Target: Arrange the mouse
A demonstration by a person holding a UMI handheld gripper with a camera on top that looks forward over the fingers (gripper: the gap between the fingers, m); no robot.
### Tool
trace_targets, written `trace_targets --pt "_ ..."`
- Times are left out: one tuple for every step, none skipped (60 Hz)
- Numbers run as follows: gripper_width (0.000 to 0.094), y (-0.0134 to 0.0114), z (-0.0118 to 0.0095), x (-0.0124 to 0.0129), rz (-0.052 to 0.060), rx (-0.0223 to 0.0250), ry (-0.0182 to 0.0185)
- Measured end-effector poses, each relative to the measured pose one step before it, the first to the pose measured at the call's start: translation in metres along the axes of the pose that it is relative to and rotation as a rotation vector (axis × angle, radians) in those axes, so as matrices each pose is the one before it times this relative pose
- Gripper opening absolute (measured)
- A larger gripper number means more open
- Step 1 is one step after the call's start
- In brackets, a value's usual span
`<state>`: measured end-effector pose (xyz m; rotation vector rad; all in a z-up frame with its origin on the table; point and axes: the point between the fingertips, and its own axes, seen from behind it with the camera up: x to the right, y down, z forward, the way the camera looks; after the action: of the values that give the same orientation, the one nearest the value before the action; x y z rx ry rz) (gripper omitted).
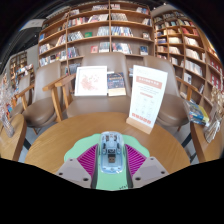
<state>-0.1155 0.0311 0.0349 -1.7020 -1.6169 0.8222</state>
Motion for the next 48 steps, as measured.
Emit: trace_targets --pt "0.0403 0.00526 0.00548 -0.00229 0.0008 -0.01411 -0.00045" --pt "0.0402 0.00503 0.00484 -0.00195 0.0011 -0.0126 -0.0008" --pt "0.0403 0.00474 0.0043 -0.00149 0.0028 -0.0104 0.00017" --pt "0.0402 0.00639 0.0042 0.00107 0.003 -0.00724 0.00229" --pt "0.0403 0.00543 0.00158 0.00033 0.0017 -0.00691 0.00494" --pt "0.0403 0.00351 0.00232 0.00064 0.0 -0.00547 0.0065" --pt "0.0403 0.00265 0.00201 0.00013 -0.0012 -0.00346 0.00647" --pt "0.0404 0.00241 0.00147 0.00004 -0.0018 -0.00191 0.00509" --pt "0.0406 0.00205 0.00109 -0.00002 -0.0025 -0.00093 0.00396" --pt "0.0414 -0.00039 -0.00001 -0.00043 -0.003 0.00955 0.00406" --pt "0.0429 -0.00119 0.00032 0.00018 -0.0033 0.01206 0.00421" --pt "0.044 -0.0008 0.00205 0.00148 -0.0027 0.00148 0.00314" --pt "0.0452 0.00146 -0.00226 -0.00051 -0.0029 0.00168 0.00318" --pt "0.0464 0.00067 0.00016 0.00004 -0.0022 0.0006 0.00259" --pt "0.0475 -0.00015 0.00006 0.00005 -0.0014 0.00307 0.00196" --pt "0.0488 0.00002 -0.00025 0.00028 0.0003 0.0007 0.00192" --pt "0.0498 0.00025 -0.00048 0.00056 0.0022 -0.00112 0.00299" --pt "0.0528 0.00009 -0.00126 0.00033 0.0022 -0.0009 0.00132" --pt "0.0582 -0.00047 -0.00193 0.00061 0.0022 0.00033 0.00164" --pt "0.0649 -0.00095 -0.00279 0.00107 0.0022 0.00137 0.00384" --pt "0.0717 -0.0019 -0.00318 0.00067 -0.0004 0.00356 0.00502" --pt "0.0782 -0.00164 -0.00407 0.00176 -0.0018 0.00604 0.00582" --pt "0.0835 -0.002 -0.00504 0.00104 -0.0052 0.00835 0.00338" --pt "0.0866 -0.00247 -0.00599 0.00056 -0.0064 0.00991 0.00066" --pt "0.0849 -0.00353 -0.00527 0.0005 -0.0061 0.00898 -0.00003" --pt "0.0834 -0.0015 -0.00918 0.00134 -0.0071 0.01142 0.00093" --pt "0.0833 -0.00316 -0.00752 0.00095 -0.0045 0.00858 0.0015" --pt "0.0836 -0.00245 -0.00947 0.0013 -0.0042 0.01042 0.00133" --pt "0.0844 -0.0025 -0.01007 0.00163 -0.004 0.01045 0.0014" --pt "0.0852 -0.00321 -0.01272 0.00217 -0.0034 0.00759 0.00147" --pt "0.0855 -0.00218 -0.01095 0.00142 -0.0021 0.01027 0.00051" --pt "0.0856 -0.00142 -0.01173 0.00166 -0.0007 0.00967 0.00078" --pt "0.0852 -0.00088 -0.01207 0.00189 0.0007 0.00827 0.0024" --pt "0.0852 0.00009 -0.01236 0.00139 -0.0016 0.00588 0.00085" --pt "0.0851 0.00095 -0.01283 0.00098 -0.0039 0.00431 -0.00198" --pt "0.0852 0.00089 -0.01358 0.00009 -0.0032 0.00533 -0.00351" --pt "0.0853 0.00191 -0.01179 0.00149 0.0001 0.00619 -0.00287" --pt "0.0856 0.00178 -0.01311 0.0007 0.0039 0.00635 -0.00115" --pt "0.0854 0.00174 -0.01244 0.00078 0.0039 0.00463 -0.00157" --pt "0.0853 0.00245 -0.01256 0.00001 0.0011 0.00263 -0.00401" --pt "0.0853 0.00314 -0.01248 -0.00035 -0.0016 0.00118 -0.00631" --pt "0.0853 0.0033 -0.01233 -0.00023 -0.0012 0.00102 -0.00735" --pt "0.0854 0.00336 -0.0115 -0.00027 0.002 0.00124 -0.00492" --pt "0.0855 0.00505 -0.0094 -0.00057 0.0045 0.00202 -0.00256" --pt "0.0855 0.00384 -0.01075 -0.00039 0.0035 0.00021 -0.00286" --pt "0.0854 0.00306 -0.00983 -0.0007 0.0002 -0.00121 -0.00406" --pt "0.0856 0.00457 -0.00954 -0.00065 -0.003 -0.00152 -0.00568" --pt "0.0854 0.00486 -0.00911 -0.00057 -0.0034 -0.00174 -0.00515"
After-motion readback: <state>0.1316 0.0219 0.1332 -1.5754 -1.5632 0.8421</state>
